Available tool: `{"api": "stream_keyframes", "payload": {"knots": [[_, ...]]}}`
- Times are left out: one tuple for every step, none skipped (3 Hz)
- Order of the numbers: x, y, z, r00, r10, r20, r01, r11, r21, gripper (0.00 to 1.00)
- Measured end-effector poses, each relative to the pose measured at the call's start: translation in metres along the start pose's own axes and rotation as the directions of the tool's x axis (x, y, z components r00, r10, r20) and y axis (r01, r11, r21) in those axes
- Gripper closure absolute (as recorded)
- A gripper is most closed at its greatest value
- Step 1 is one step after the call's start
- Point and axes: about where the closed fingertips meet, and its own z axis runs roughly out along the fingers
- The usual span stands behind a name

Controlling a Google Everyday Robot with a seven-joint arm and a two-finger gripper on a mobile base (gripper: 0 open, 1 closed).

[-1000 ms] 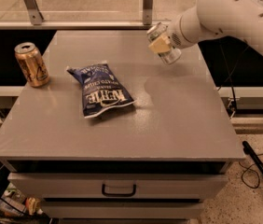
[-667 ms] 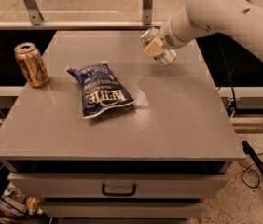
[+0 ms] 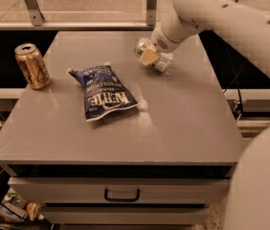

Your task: Knock 7up can over

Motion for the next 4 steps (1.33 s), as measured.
{"api": "stream_keyframes", "payload": {"knots": [[-0.012,0.008,0.028,0.998,-0.056,-0.043,0.05,0.9901,-0.131,1.0],[-0.016,0.012,0.042,0.996,-0.073,-0.057,0.06,0.9779,-0.2,1.0],[-0.016,0.012,0.042,0.996,-0.073,-0.057,0.06,0.9779,-0.2,0.83],[-0.016,0.013,0.044,0.996,-0.074,-0.059,0.06,0.977,-0.205,0.6]]}}
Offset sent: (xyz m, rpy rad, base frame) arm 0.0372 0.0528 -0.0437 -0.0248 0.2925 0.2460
